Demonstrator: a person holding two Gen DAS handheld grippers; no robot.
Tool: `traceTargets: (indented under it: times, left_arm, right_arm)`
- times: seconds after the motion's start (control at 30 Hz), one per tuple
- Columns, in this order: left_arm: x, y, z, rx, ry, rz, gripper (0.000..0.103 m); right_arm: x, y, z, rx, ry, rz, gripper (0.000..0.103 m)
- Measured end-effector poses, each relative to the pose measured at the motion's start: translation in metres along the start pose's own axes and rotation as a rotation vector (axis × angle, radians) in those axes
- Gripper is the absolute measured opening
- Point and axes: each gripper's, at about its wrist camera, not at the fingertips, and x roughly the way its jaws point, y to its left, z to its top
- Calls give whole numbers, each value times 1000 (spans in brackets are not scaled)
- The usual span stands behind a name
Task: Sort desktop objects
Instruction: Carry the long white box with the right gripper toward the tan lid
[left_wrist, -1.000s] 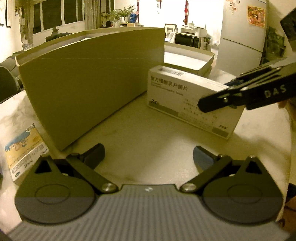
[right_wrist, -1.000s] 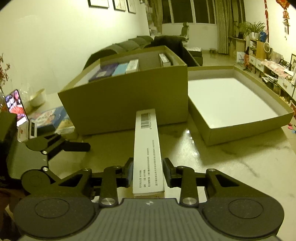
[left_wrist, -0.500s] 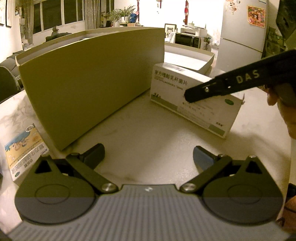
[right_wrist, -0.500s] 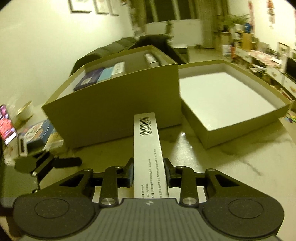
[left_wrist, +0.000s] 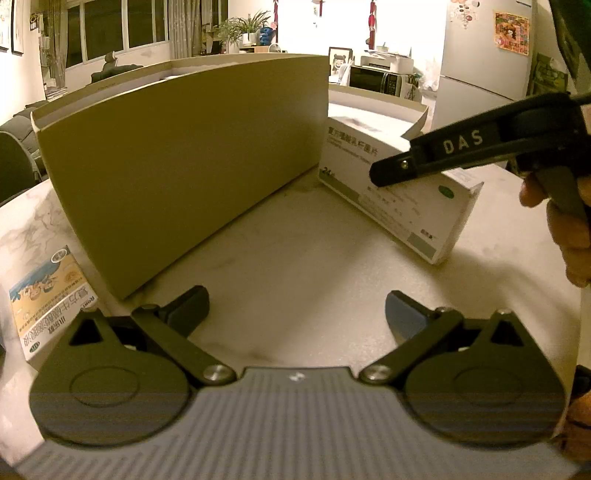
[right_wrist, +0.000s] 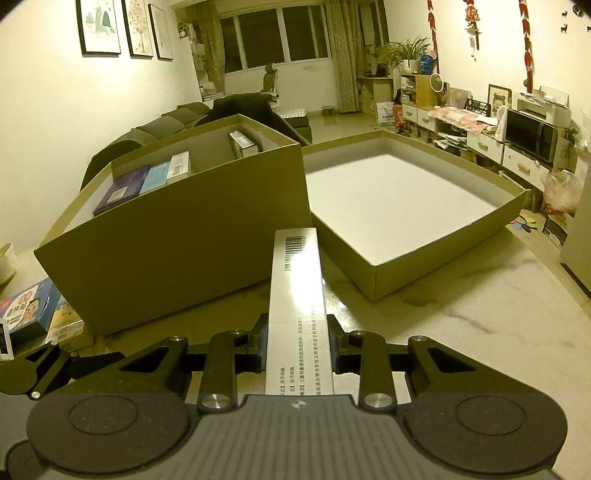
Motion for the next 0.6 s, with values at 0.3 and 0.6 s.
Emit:
traceTargets:
  times: [0.3,0.6]
  left_arm:
    - [1,0,0,0,0,-1,103]
    - [1,1,0,1,-1,-1,103]
  right_arm:
    - [2,-4,0,7,-5,18,33]
    - [-3,-8,-2,12,-6,69,32]
